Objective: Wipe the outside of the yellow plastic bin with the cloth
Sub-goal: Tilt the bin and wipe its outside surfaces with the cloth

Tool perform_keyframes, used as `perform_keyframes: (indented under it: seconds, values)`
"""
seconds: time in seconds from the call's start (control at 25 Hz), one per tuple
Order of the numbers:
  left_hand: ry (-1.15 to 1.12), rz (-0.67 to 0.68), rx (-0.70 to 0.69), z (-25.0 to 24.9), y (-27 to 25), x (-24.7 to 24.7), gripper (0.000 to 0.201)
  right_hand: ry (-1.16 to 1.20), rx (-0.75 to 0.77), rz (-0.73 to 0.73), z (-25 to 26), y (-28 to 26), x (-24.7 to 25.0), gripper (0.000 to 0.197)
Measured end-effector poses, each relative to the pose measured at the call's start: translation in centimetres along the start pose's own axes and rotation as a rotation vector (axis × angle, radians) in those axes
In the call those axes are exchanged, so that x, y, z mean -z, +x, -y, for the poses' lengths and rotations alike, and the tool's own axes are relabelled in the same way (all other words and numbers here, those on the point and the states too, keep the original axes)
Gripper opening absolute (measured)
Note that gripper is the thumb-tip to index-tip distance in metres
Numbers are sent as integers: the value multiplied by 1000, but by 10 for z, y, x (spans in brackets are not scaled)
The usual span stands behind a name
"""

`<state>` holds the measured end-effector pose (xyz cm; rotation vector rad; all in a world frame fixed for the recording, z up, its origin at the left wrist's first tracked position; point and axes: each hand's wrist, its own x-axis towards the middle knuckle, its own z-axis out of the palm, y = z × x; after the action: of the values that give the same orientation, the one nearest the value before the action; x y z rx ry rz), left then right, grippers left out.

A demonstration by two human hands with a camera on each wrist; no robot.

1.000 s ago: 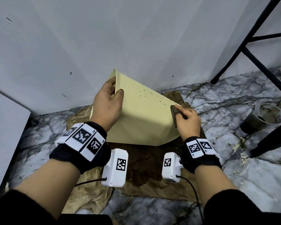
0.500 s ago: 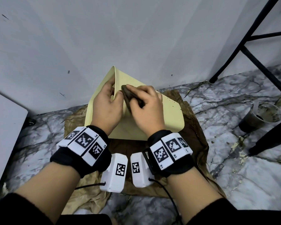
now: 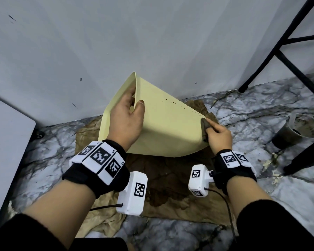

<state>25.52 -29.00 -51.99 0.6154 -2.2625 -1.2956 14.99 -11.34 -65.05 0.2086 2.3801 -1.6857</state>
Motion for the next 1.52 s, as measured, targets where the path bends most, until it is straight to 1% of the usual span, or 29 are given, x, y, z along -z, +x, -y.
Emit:
perform_keyframes:
  seconds: [0.12,0.2,0.28,0.44,0.56,0.68,0.76,0.84,0.96,1.08,1.2,1.24,1.28,1.32,1.4,1.44,1.52]
  values:
    - [35,-14,3,2,2,0,41,-21,-19,-18,2,-3,0,37]
    - [51,-21,1,1,1,-1,42,-37,27,-17,15,-12,-6,37]
    - [51,-14,-5,-2,0,-3,41,-34,127,15,42,-27,-15,37]
    - [89,-3,-21,-10,-7,-11,43,57,412,77,99,-62,-36,37]
    - [99,-3,-29,-9,-9,-9,44,52,500,123,114,-79,-46,37]
    - [87,7,-34,-9,-10,-7,43,65,478,143,109,-74,-43,37]
    - [75,14,-25,-9,-10,-6,45,55,428,116,95,-60,-38,37]
    - [60,17,0,-8,-9,-4,44,33,357,74,73,-42,-30,37]
    - [32,38,8,-6,-7,-1,42,-13,201,43,37,-20,-15,38]
    - [22,116,20,-7,-2,3,46,-33,132,10,17,-11,-8,37]
    - [16,235,64,-12,6,8,58,-25,121,-10,14,-8,-8,37]
    - [17,255,74,-13,9,10,60,-18,123,-13,14,-8,-8,37]
    - [16,248,88,-15,10,10,60,-11,129,-14,14,-9,-8,36]
    - [9,209,101,-16,11,10,54,-6,137,-14,15,-11,-8,36]
    - [6,103,111,-15,13,9,36,0,157,-13,15,-17,-9,36]
    - [18,66,104,-15,13,8,33,1,164,-14,15,-19,-9,35]
    - [19,31,84,-12,12,6,35,4,165,-20,16,-24,-10,35]
